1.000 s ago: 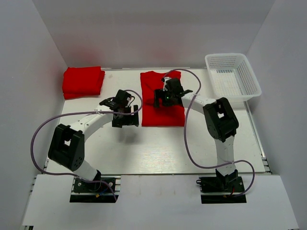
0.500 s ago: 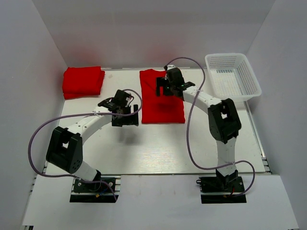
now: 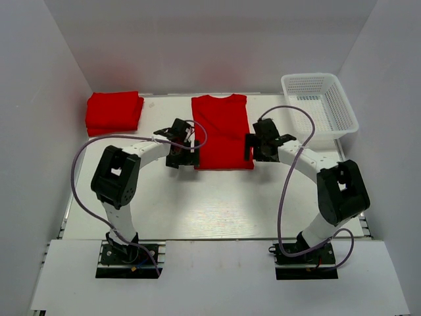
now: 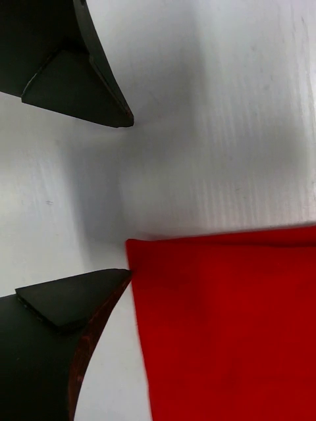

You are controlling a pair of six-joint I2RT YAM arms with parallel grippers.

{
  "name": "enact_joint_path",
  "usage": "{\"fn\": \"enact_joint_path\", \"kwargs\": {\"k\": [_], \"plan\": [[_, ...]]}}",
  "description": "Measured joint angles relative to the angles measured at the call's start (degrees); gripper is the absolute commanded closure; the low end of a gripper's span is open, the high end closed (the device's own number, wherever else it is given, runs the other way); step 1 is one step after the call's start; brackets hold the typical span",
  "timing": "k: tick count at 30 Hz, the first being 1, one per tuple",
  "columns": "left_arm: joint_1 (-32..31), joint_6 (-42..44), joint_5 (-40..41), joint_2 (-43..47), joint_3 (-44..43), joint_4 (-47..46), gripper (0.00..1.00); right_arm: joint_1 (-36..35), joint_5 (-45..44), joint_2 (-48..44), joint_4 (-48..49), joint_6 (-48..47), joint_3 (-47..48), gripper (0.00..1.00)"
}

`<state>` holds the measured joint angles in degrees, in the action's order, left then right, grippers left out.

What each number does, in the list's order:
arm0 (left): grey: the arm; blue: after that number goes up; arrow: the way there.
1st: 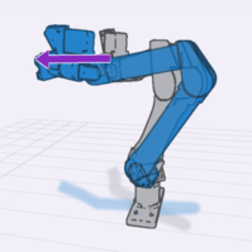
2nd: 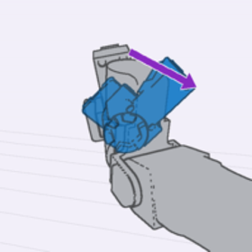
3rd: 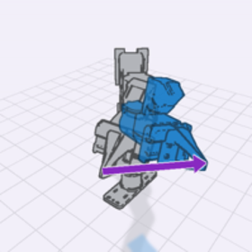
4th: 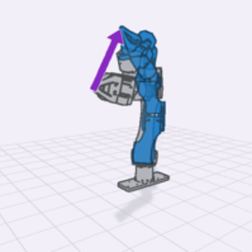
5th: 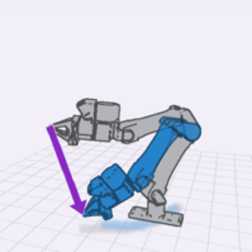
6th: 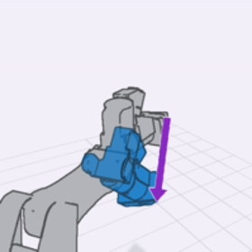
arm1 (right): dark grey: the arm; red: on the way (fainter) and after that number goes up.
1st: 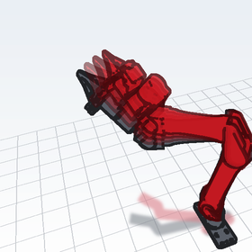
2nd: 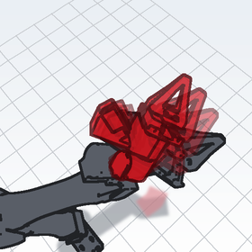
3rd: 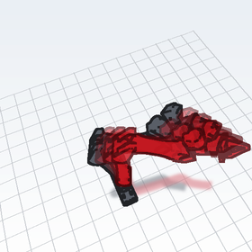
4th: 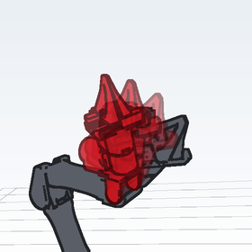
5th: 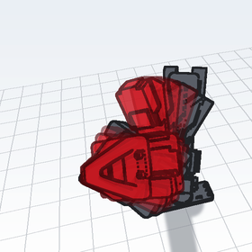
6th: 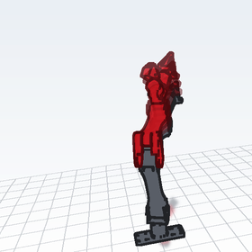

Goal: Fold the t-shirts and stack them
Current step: Grab one side of the 2/3 rectangular tshirt with both arms

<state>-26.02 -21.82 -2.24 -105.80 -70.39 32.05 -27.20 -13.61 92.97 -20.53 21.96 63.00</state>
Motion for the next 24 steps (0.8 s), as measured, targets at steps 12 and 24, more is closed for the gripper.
{"fn": "enact_joint_path", "kwargs": {"k": [12, 24], "plan": [[-2.2, 0.7, 1.9, -4.5, -3.0, -3.1, 0.28, 2.4, 2.1, 4.8, -1.7, 1.0, -1.3, 0.1], [-5.9, 0.1, 0.7, -7.2, -4.0, -8.8, 1.0, 2.5, 4.2, 4.9, -0.9, 1.9, -2.2, 0.12]]}}
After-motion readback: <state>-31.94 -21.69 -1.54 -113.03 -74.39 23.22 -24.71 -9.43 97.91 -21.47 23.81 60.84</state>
